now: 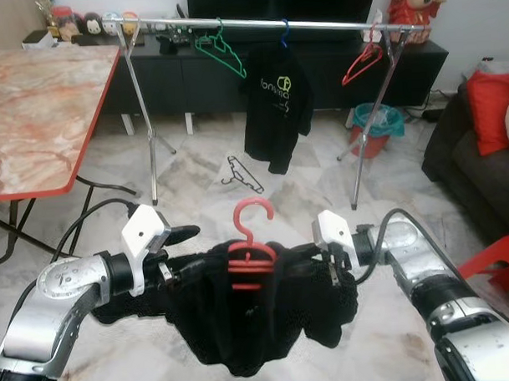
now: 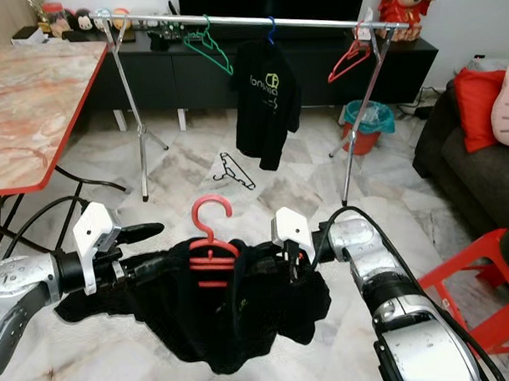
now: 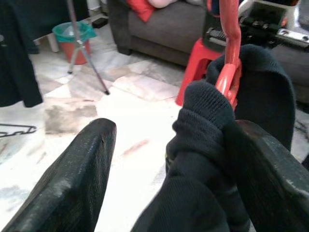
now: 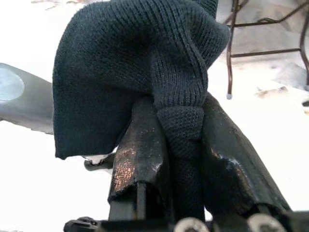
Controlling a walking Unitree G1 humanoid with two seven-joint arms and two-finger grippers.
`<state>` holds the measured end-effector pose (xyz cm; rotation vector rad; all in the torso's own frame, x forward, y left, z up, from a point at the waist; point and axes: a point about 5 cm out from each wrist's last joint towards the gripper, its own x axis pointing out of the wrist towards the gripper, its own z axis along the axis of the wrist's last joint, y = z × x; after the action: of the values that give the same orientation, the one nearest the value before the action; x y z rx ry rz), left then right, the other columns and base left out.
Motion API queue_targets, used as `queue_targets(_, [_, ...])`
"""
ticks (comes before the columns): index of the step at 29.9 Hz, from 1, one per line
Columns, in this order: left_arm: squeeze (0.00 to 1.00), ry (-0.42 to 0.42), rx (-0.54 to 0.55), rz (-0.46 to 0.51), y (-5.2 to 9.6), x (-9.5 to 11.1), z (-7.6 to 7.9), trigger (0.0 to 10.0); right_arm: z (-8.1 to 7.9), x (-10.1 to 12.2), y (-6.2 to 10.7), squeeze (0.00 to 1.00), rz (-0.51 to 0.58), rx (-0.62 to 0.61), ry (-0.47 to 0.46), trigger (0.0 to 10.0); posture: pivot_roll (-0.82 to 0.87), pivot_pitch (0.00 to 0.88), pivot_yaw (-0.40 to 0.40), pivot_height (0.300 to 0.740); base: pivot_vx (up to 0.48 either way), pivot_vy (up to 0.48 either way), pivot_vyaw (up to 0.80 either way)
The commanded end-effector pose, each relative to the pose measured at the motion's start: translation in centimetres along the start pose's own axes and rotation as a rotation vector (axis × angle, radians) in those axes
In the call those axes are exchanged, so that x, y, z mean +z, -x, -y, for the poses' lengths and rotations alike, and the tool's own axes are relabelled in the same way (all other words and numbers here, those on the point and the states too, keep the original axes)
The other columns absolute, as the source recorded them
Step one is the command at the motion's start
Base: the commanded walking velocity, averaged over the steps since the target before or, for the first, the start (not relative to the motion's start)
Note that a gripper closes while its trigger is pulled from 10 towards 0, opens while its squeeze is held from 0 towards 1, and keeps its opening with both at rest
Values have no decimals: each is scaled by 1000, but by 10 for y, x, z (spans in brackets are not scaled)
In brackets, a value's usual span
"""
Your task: Hang hanger
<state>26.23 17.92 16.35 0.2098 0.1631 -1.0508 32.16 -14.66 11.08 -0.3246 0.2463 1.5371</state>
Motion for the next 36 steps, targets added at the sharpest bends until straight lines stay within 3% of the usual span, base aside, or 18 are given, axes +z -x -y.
queue_targets(1, [0, 7, -37, -4, -2, 3, 0, 10000, 1, 8, 2, 0, 30, 12, 44, 10000, 42, 0, -86, 736, 0, 0, 0])
queue_targets(12, [0, 44, -222, -23, -18, 3, 18, 10000, -1, 14, -3, 0, 45, 58, 70, 10000, 41, 0, -88, 736, 0, 0, 0])
queue_targets(23, [0, 34, -209, -75, -29, -6, 22, 9843, 2, 25, -9, 0, 66, 72, 107, 10000, 42, 0, -85, 736, 0, 0, 0])
queue_targets(24, [0, 32, -204, -81, -30, -6, 22, 7843, 2, 26, -10, 0, 65, 70, 109, 10000, 41, 0, -82, 736, 0, 0, 0])
queue_targets(26, [0, 34, -200, -84, -31, -7, 21, 7843, 3, 27, -10, 0, 65, 68, 111, 10000, 41, 0, -82, 736, 0, 0, 0])
queue_targets(28, [0, 23, -205, -100, -32, -7, 21, 4039, 4, 30, -12, 0, 67, 65, 117, 10000, 42, 0, -80, 736, 0, 0, 0])
queue_targets(29, [0, 23, -205, -100, -32, -7, 21, 4039, 4, 30, -12, 0, 67, 65, 117, 10000, 42, 0, -80, 736, 0, 0, 0])
queue_targets(30, [0, 21, -206, -105, -32, -7, 21, 3294, 5, 31, -13, 0, 71, 64, 118, 10000, 42, 0, -80, 736, 0, 0, 0])
queue_targets(32, [0, 22, -206, -105, -32, -7, 21, 3294, 5, 31, -14, 0, 72, 63, 119, 10000, 42, 0, -80, 736, 0, 0, 0])
queue_targets(33, [0, 21, -208, -110, -32, -7, 21, 0, 5, 32, -14, 0, 74, 63, 121, 10000, 43, 0, -77, 736, 0, 0, 0])
queue_targets(36, [0, 16, -218, -127, -31, -7, 21, 0, 6, 34, -16, 0, 76, 62, 125, 10000, 44, 0, -76, 736, 0, 0, 0])
